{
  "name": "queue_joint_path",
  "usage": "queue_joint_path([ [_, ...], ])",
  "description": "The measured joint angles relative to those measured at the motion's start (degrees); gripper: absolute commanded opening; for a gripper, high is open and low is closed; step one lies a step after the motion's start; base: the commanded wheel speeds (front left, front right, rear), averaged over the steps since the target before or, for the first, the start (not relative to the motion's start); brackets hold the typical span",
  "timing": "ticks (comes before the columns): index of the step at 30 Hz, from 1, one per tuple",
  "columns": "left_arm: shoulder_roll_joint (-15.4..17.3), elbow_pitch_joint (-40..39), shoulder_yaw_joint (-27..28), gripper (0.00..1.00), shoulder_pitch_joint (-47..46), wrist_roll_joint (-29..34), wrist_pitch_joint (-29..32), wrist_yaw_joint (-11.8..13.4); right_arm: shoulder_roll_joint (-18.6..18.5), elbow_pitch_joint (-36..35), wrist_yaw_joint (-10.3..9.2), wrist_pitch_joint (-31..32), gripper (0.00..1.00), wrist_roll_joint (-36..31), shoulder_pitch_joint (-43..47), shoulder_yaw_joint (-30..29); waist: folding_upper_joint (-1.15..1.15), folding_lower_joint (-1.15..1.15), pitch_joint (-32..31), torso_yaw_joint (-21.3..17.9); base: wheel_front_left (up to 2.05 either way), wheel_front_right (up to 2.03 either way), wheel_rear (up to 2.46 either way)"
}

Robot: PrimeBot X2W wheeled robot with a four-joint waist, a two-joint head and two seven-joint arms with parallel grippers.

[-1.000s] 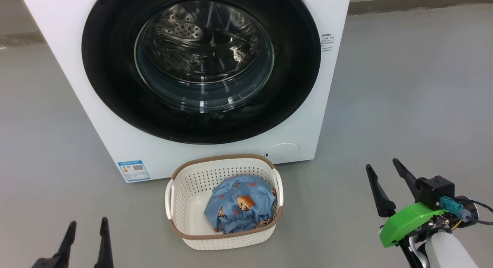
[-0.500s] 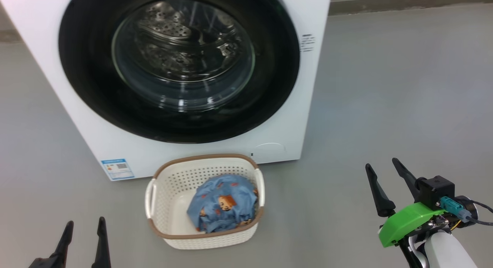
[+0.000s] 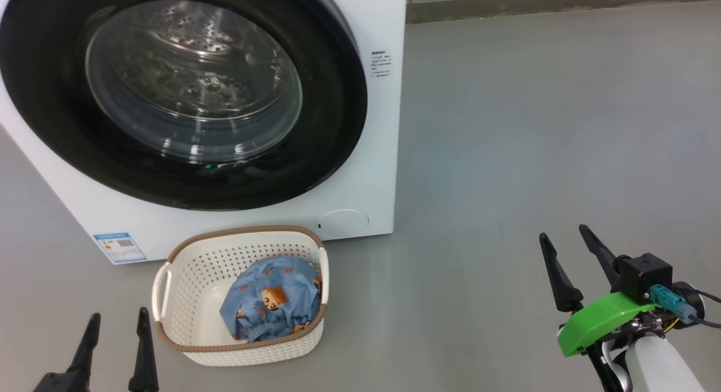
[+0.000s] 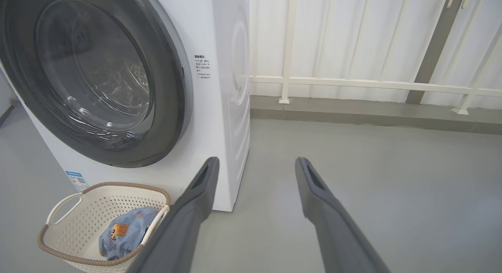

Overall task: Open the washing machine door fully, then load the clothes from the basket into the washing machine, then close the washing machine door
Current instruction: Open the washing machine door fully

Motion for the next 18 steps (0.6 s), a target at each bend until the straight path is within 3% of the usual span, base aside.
queue_joint_path([
  [18, -0.7, -1.6, 0.8, 1.00, 0.0, 0.5, 0.0, -1.5, 0.1, -0.7, 0.00, 0.0, 1.00, 0.6, 0.2, 0.3, 0.00, 0.00, -0.4, 0.5, 0.07, 0.07, -0.13],
])
